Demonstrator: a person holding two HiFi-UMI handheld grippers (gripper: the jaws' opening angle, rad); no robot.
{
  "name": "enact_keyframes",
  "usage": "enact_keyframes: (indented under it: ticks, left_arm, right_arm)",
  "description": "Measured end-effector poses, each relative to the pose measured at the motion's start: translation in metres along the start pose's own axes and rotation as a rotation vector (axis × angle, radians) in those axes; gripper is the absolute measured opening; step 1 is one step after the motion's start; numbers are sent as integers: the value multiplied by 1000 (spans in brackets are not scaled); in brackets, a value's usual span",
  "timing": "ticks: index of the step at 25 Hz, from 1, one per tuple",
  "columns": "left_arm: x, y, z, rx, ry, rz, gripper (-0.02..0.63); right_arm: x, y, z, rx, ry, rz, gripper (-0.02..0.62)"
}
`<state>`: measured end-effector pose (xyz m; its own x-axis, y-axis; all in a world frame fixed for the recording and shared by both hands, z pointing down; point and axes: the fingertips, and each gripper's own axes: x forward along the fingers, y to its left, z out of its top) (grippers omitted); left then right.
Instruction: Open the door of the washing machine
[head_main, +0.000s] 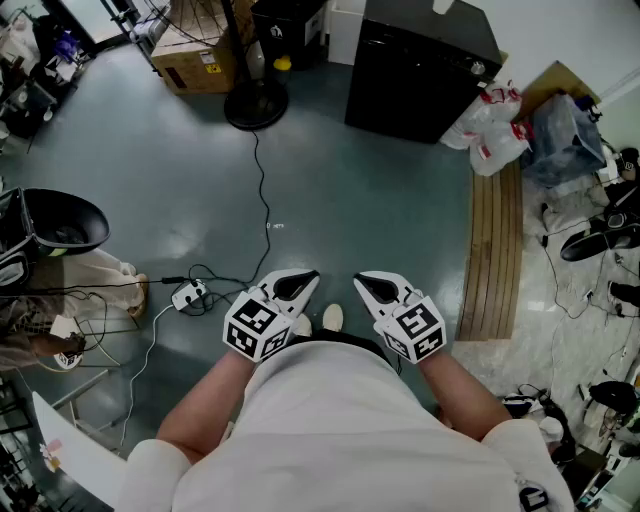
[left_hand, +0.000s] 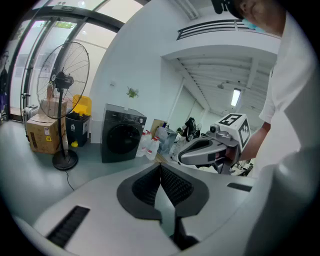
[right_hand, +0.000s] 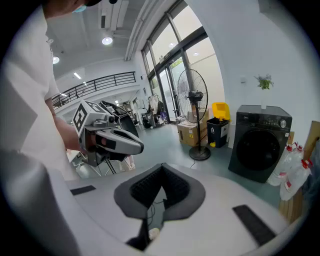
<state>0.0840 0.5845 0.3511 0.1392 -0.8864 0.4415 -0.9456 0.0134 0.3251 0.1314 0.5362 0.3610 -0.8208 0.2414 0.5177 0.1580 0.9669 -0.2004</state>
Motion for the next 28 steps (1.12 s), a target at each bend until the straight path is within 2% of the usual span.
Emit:
enact_keyframes:
  ticks: [5,8,12,18,20,28]
  left_arm:
    - [19,-6,19,12,-10,16,17]
    - [27,2,25,-3,-22,29,17]
    - [44,22,33,5,2,-2,17]
    - [91,86,66,49,7,-59,18]
    - [106,111,86,67,12,-90,18]
    - [169,215,142,183,65,-253,19]
  right_arm:
    - [-13,-16,0,-14,-26,11,6]
    - [-10,-32,-8,15,-22,-7,6]
    - [0,-58,0,39,-23,-34,6]
    - [38,-113,29,77,-28,-109,11]
    - [53,-132,48,109,-28,-139,66]
    - [114,-214,123,205,-83,-323,49]
